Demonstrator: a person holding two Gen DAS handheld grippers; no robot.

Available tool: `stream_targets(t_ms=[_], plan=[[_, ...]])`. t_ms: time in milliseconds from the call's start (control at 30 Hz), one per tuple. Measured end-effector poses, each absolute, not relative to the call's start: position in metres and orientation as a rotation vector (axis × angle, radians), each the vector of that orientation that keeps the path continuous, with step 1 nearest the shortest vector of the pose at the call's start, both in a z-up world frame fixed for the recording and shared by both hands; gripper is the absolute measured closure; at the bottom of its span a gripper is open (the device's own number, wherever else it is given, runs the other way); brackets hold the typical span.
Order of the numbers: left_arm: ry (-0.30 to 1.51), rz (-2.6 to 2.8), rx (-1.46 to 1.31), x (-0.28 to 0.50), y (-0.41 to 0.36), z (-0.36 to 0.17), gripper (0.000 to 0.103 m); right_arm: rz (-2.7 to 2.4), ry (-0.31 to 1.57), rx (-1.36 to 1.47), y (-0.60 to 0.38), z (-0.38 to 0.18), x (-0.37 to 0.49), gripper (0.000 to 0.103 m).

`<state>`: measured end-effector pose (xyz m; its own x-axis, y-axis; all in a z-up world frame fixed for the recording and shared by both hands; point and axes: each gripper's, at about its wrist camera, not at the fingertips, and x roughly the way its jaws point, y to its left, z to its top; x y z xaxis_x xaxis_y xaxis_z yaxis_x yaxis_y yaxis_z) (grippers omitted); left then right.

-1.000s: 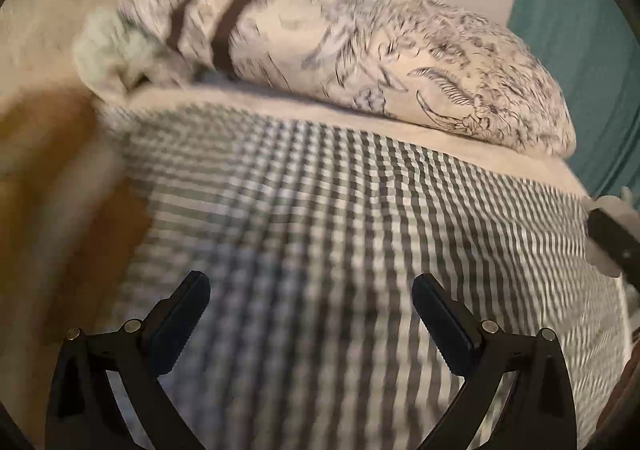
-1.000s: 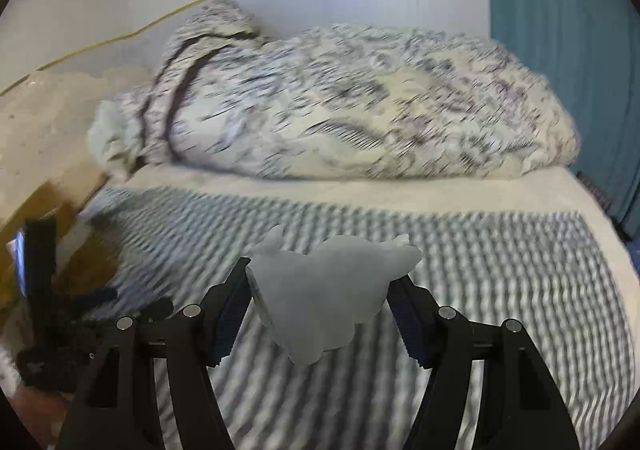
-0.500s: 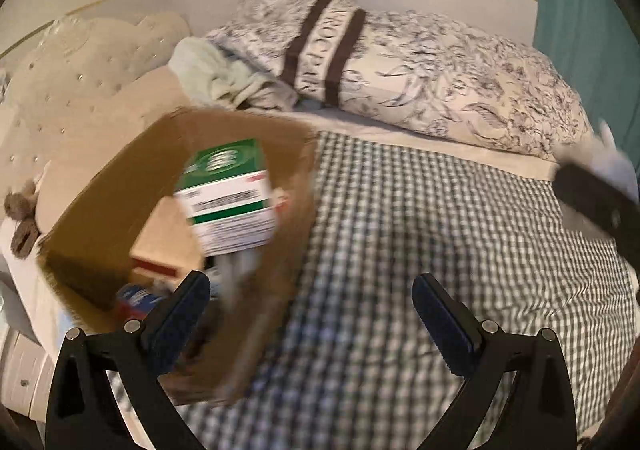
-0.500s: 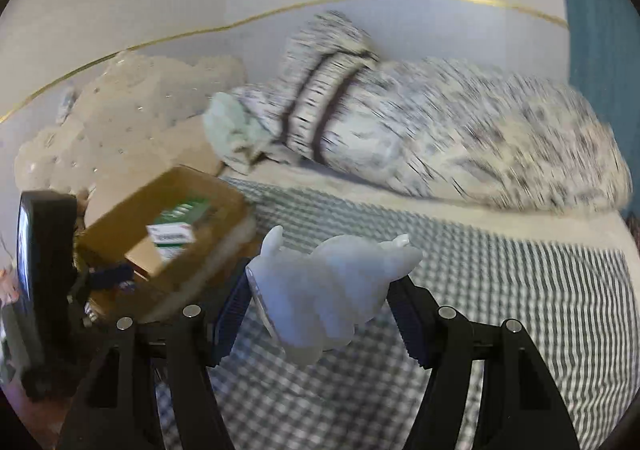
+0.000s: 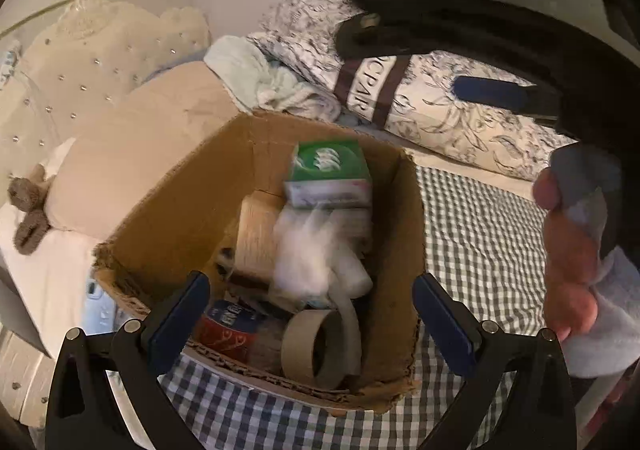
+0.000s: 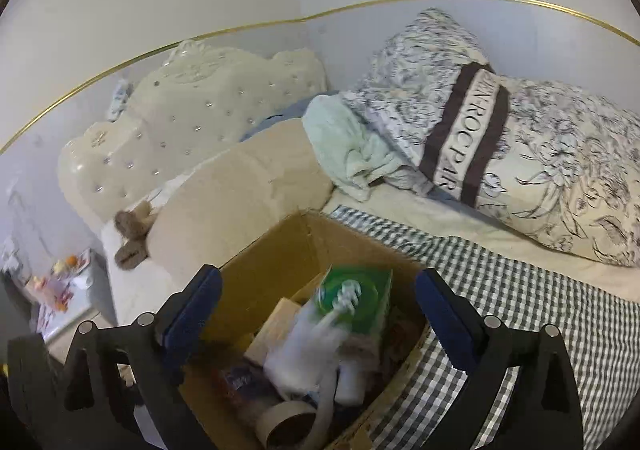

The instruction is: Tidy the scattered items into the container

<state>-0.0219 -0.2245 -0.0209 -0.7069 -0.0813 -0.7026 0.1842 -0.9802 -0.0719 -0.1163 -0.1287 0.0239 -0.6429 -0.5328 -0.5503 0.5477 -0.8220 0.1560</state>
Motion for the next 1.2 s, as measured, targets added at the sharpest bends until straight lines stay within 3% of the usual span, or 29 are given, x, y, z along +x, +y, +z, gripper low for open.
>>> stream_targets(t_ms=[200, 300, 533, 1200], plan=[[0.190, -2.824, 1.104, -0.018, -0.198, -0.021, 0.000, -2.614, 0.070, 0.815, -0.049, 0.018, -0.089, 0.005], [0.148, -2.848, 1.095, -0.016, -0.178, -0.017, 0.000, -2.742, 0.004, 0.891, 0.011, 0.013, -0.062, 0.000], [0.165, -2.843, 1.104, -0.012, -0.148, -0.008, 0.000, -2.889, -0.195, 1.028, 0.104, -0.021, -0.009, 0.000], [0.018, -2.832, 1.194, -0.017, -0.123, -0.018, 0.000, -2.841, -0.239, 1.183, 0.097, -0.050, -0.019, 0.000]])
